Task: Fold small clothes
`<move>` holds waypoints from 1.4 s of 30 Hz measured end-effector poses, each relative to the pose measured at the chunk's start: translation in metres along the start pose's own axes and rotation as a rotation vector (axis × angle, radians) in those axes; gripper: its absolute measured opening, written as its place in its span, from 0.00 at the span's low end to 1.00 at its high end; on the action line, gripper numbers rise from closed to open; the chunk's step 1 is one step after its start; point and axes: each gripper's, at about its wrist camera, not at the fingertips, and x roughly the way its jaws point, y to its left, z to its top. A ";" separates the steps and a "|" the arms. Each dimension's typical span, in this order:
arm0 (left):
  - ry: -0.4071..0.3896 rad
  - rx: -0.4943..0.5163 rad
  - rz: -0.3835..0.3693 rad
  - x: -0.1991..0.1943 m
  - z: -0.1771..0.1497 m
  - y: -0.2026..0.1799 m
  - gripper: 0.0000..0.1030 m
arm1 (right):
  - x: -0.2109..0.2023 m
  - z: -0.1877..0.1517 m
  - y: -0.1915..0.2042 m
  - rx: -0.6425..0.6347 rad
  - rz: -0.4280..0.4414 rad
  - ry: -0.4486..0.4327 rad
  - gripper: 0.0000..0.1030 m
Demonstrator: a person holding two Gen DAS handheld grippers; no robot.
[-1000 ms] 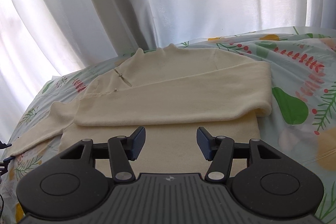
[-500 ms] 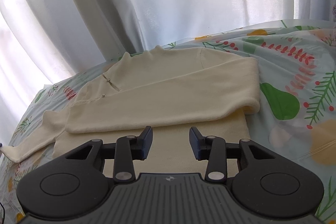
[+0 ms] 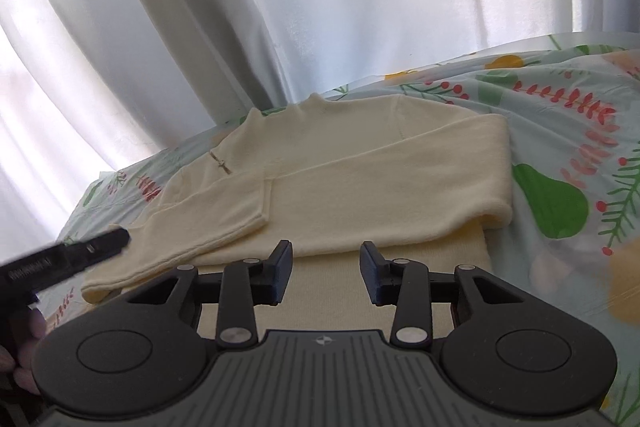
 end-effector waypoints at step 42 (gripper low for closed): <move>0.110 -0.136 0.187 0.035 0.024 0.058 0.38 | 0.064 0.035 -0.064 0.165 -0.085 0.002 0.06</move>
